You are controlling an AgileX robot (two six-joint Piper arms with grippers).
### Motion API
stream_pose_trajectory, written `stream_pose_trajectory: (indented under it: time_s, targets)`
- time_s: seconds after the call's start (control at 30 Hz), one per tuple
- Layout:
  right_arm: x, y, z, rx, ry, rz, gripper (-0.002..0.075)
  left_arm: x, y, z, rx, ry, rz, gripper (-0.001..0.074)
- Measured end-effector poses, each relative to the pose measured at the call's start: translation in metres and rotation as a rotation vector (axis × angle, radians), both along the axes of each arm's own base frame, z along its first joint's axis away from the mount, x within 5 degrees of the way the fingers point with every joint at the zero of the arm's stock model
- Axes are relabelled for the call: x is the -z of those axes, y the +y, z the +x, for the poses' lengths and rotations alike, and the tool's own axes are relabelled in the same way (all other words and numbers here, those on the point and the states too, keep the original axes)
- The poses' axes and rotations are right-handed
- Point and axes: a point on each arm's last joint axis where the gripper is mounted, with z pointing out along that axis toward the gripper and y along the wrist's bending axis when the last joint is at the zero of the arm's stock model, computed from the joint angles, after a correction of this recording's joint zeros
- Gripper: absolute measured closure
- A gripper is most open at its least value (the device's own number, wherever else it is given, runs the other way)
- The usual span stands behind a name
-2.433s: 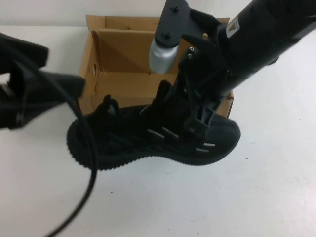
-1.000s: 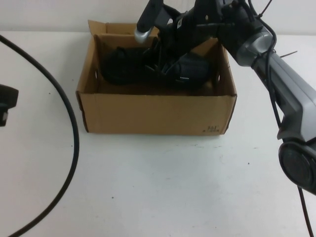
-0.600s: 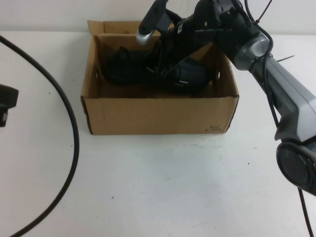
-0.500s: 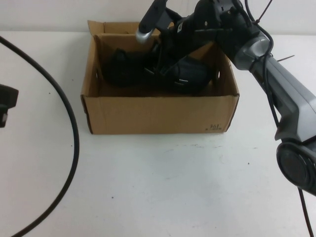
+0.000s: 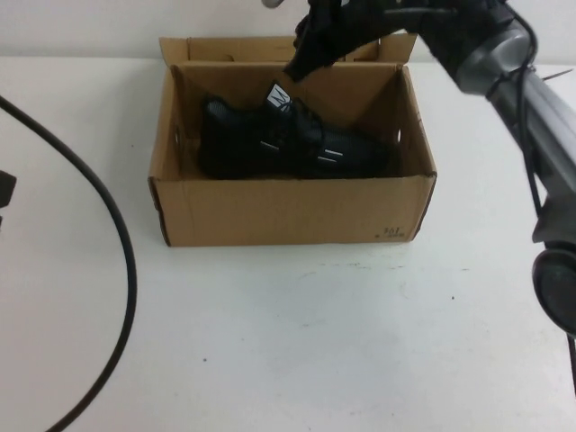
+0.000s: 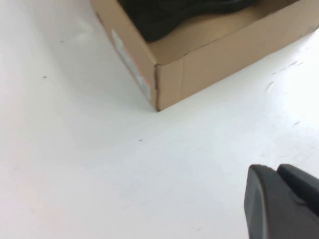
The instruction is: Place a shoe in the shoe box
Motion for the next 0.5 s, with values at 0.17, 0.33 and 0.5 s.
stream_pose_trajectory:
  time_s: [0.17,0.33,0.5]
  targets:
    - [-0.055,-0.027,-0.025,0.068,0.008,0.059,0.0724,-0.008,0.003,-0.011,-0.018,-0.06,-0.009,0.0735]
    - [-0.11,-0.076,-0.054,0.154,0.076,0.189,0.0738,-0.024,0.009,-0.038,-0.061,-0.243,-0.077,0.0736]
    - [-0.162,-0.106,-0.095,0.092,0.091,0.357,0.0741,-0.008,0.017,-0.069,-0.115,-0.404,-0.158,0.0736]
